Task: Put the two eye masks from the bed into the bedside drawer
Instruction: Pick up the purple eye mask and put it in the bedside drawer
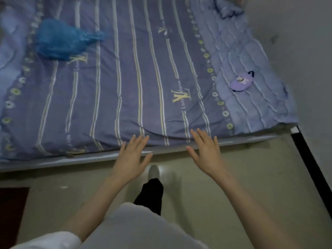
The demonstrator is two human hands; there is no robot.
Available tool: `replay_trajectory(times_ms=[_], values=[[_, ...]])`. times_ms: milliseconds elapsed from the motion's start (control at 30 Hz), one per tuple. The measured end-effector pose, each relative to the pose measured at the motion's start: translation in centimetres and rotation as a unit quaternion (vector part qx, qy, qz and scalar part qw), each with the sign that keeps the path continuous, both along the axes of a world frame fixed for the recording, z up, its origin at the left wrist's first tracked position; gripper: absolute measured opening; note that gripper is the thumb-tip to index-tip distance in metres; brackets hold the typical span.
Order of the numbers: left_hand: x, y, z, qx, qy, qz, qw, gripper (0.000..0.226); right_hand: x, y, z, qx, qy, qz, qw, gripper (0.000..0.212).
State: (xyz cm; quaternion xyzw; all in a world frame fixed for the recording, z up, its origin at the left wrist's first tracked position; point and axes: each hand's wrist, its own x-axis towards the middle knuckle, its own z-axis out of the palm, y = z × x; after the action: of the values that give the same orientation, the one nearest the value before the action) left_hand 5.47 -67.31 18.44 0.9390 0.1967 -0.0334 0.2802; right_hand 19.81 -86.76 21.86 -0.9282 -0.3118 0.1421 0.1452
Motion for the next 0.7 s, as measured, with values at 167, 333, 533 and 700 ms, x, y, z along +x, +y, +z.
replay_trajectory(times_ms=[167,333,533,700], values=[[12.3,-3.6,-1.7,-0.015,0.017,-0.084,0.996,0.079,9.5,-4.6,-1.8,-0.008,-0.001,-0.076,0.997,0.070],[25.4,-6.4,-3.4,-0.032,0.082,-0.141,0.986,0.061,20.4,-7.5,-3.8,-0.051,0.059,-0.112,0.991,0.064],[38.7,-8.2,-5.1,-0.014,0.084,-0.260,0.962,0.061,32.2,-10.9,-4.9,-0.030,0.085,-0.190,0.978,0.071],[49.3,-10.1,-6.7,0.002,0.090,-0.268,0.959,0.052,40.7,-13.6,-8.4,-0.043,0.119,-0.182,0.975,0.058]])
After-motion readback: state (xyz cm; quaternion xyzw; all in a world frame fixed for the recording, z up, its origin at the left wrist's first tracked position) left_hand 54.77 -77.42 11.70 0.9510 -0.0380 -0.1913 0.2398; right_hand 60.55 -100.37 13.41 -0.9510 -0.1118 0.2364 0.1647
